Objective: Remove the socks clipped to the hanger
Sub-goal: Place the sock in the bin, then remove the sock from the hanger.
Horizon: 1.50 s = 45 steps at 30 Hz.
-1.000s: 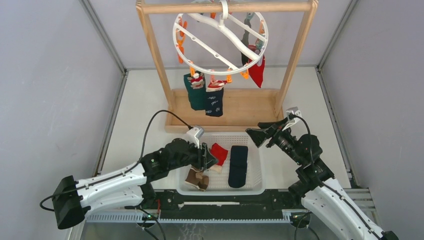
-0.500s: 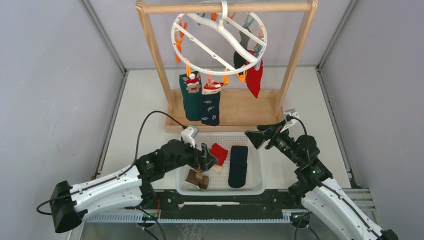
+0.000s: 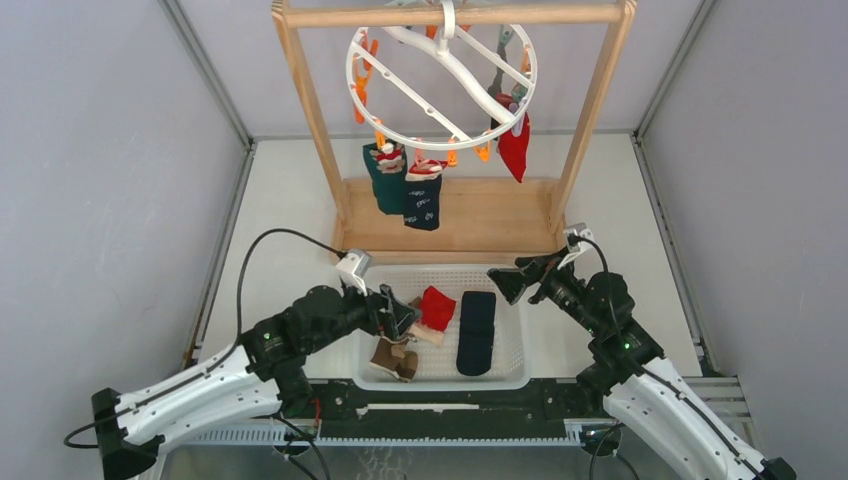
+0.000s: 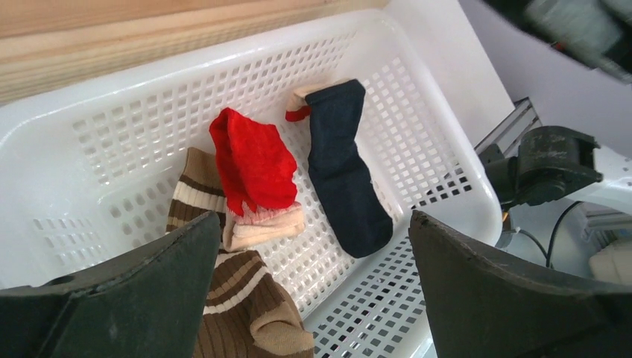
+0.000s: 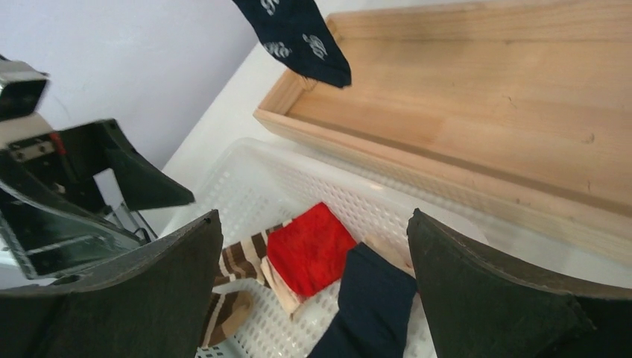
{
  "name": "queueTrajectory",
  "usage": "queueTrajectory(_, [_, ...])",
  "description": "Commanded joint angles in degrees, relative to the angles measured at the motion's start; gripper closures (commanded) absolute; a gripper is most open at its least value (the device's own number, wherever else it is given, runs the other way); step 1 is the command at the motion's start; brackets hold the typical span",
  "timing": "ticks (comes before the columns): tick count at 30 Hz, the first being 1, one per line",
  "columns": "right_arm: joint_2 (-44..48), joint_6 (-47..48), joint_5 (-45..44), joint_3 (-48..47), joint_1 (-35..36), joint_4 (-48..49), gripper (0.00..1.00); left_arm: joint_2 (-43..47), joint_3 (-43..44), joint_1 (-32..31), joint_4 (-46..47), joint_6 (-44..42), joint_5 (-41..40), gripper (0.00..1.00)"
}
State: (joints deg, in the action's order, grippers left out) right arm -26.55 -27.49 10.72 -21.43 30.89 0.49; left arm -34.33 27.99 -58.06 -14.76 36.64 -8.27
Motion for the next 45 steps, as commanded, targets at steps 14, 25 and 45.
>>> queueTrajectory(14, [0.8,-1.5,-1.7,0.8,0.4,-8.1,0.0,9.1,-2.5,0.0,0.4,1.8,-2.0,0.0])
queueTrajectory(25, [-1.7,-0.2,-1.4,0.5,0.3,-7.1,0.0,8.2,-3.5,0.0,1.9,1.3,-2.1,0.0])
queueTrajectory(45, [-27.7,6.3,6.1,-7.6,1.4,26.4,0.05,11.7,-1.5,0.0,-2.3,-0.1,-2.8,0.0])
